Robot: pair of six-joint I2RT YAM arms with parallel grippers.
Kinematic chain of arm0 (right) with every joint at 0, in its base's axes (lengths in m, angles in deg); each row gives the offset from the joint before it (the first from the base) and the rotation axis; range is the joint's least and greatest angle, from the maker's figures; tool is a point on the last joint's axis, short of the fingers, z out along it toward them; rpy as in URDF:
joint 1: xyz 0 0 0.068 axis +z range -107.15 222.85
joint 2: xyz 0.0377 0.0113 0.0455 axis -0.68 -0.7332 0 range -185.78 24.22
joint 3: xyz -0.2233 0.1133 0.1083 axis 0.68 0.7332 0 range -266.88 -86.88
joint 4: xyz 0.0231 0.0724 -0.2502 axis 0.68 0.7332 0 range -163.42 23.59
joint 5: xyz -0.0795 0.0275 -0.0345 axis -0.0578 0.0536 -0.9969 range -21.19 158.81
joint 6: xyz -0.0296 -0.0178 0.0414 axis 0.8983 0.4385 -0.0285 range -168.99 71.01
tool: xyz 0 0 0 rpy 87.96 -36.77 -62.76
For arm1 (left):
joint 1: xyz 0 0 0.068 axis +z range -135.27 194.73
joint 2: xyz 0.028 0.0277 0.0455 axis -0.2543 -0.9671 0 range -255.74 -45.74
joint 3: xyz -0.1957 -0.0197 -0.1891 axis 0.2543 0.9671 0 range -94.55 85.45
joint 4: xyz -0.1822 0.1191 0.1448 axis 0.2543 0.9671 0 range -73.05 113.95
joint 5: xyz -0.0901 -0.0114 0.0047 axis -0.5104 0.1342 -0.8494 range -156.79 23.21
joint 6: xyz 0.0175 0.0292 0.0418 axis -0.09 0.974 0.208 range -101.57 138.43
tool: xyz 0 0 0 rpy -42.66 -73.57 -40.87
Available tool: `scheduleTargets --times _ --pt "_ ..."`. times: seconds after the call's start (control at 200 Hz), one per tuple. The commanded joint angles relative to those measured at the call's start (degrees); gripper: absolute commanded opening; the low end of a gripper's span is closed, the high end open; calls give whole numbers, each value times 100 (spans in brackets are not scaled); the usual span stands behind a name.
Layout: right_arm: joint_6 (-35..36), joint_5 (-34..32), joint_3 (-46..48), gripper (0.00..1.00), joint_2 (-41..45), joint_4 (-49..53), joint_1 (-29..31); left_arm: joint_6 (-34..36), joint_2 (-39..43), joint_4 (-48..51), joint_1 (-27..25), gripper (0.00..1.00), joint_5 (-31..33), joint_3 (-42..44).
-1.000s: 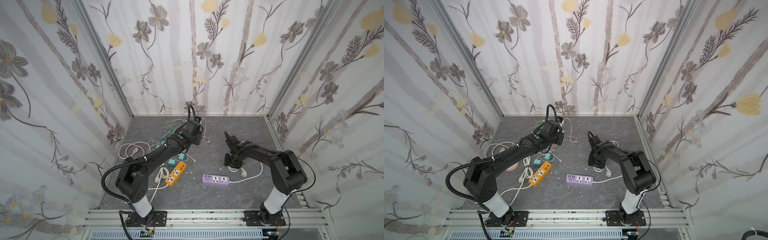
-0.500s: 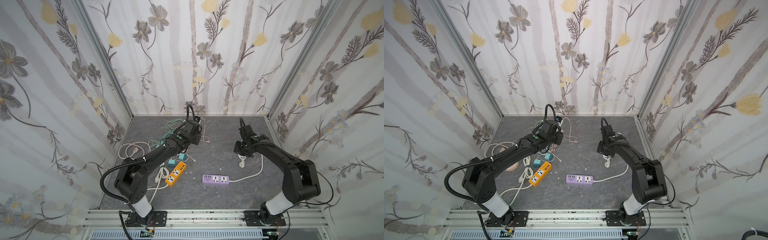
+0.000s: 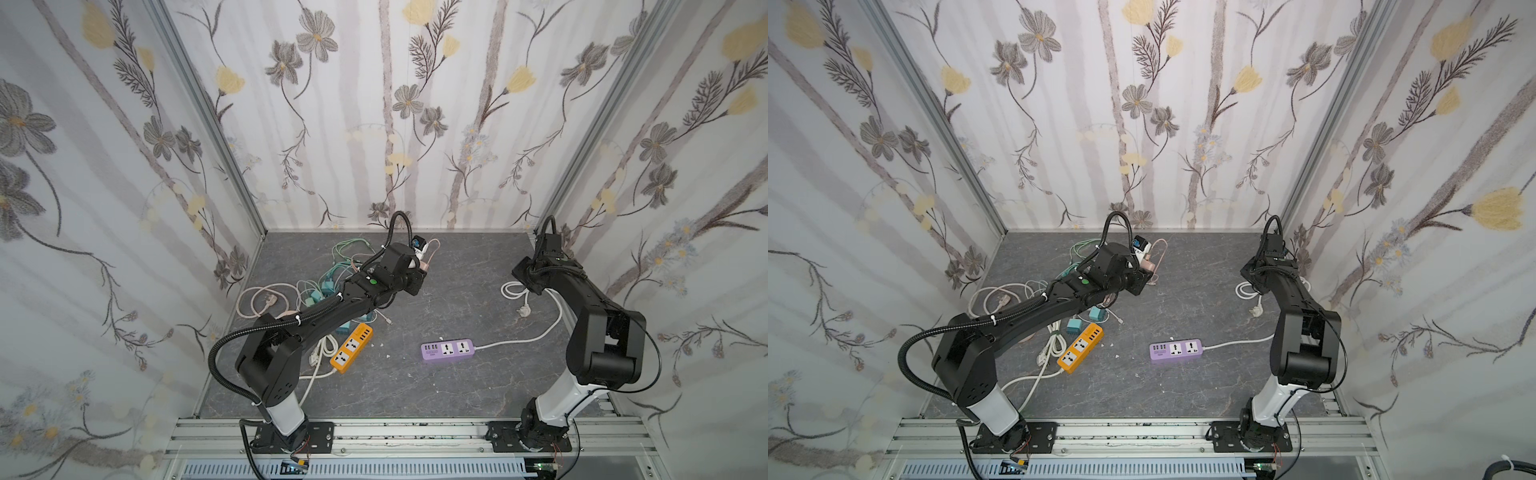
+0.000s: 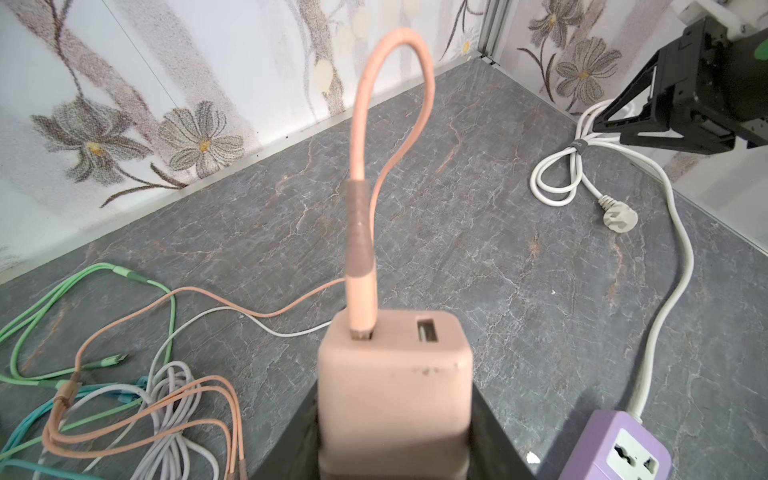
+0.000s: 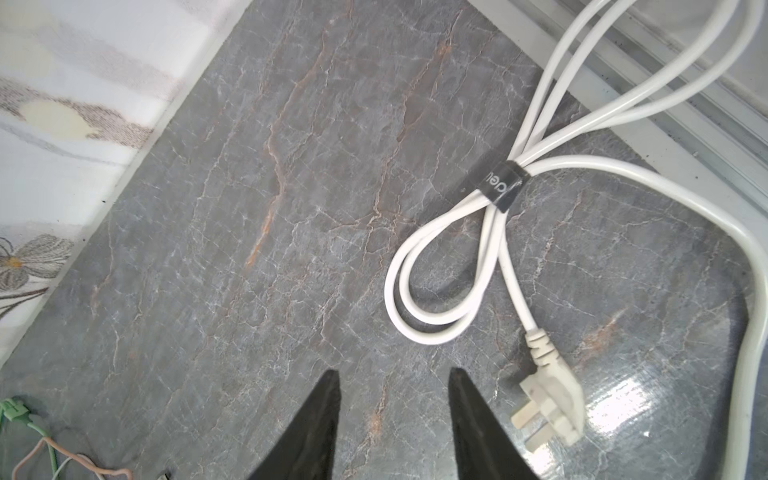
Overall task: Insert the plug
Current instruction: 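Move the right gripper to the left gripper and grasp the pink charger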
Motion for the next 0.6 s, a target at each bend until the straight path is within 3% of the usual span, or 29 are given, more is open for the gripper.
scheduleTargets --times 0.0,0.125,0.295,0.445,0.595 --pt "-281 -265 207 61 431 -395 77 336 -31 -460 -4 0 -645 46" --pt "572 55 330 66 1158 -300 465 728 42 -885 -4 0 -1225 251" --pt "1484 1629 721 68 2348 -589 930 1779 181 -1472 -4 0 -1501 675" --pt "1851 3281 1112 71 3192 -968 1394 2529 78 -1248 31 0 -1377 573" --pt "1828 3716 1326 72 3475 -1001 1991 3017 46 -1568 23 0 -1577 676"
